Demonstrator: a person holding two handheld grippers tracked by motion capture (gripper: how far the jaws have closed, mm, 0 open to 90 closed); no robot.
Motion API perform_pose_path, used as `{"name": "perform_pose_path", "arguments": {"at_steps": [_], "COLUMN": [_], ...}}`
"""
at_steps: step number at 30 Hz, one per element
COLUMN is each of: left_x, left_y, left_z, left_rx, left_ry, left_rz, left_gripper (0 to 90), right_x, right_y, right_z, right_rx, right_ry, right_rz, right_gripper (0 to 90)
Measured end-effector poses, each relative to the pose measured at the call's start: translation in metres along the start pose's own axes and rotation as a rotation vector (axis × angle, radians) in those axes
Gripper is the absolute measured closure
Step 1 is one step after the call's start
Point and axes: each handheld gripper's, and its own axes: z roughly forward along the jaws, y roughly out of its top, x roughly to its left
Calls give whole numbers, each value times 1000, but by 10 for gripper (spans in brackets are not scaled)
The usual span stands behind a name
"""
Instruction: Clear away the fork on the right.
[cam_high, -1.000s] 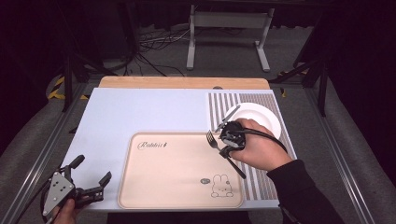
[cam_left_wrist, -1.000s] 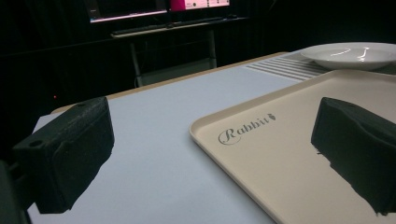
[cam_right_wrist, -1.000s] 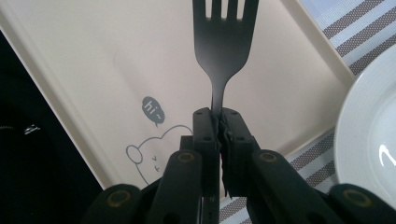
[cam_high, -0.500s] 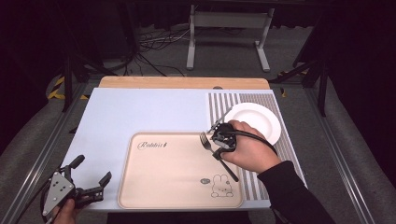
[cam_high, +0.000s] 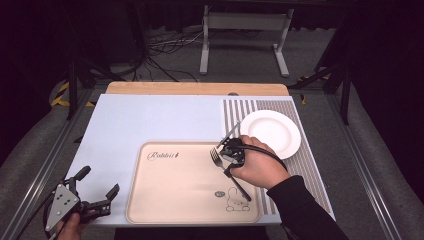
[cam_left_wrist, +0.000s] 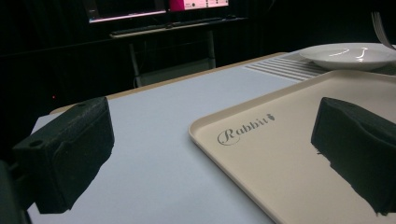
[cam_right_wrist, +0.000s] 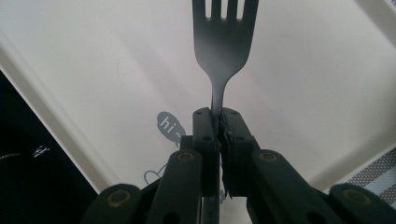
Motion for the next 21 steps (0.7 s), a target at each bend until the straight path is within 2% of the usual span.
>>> {"name": "perform_pose_path", "arguments": {"at_steps": [4,10,12,21], "left_x": [0,0,0,0], "left_y": [0,0,0,0], "left_z": [0,0,0,0], "left_rx": [0,-1,0,0], "left_ry": [-1,-2,-2,-2], "left_rz": [0,-1,-1,-1], "left_gripper": [0,0,0,0], "right_x": [0,-1,-2,-6], "right_y": [0,-1,-1,-1], "right_z": [7,14,18,26], "right_rx": [21,47,58,51], "right_ry": [9,6,7,18], "right_rz": [26,39,60,73], "right_gripper": [863,863,863,861]}}
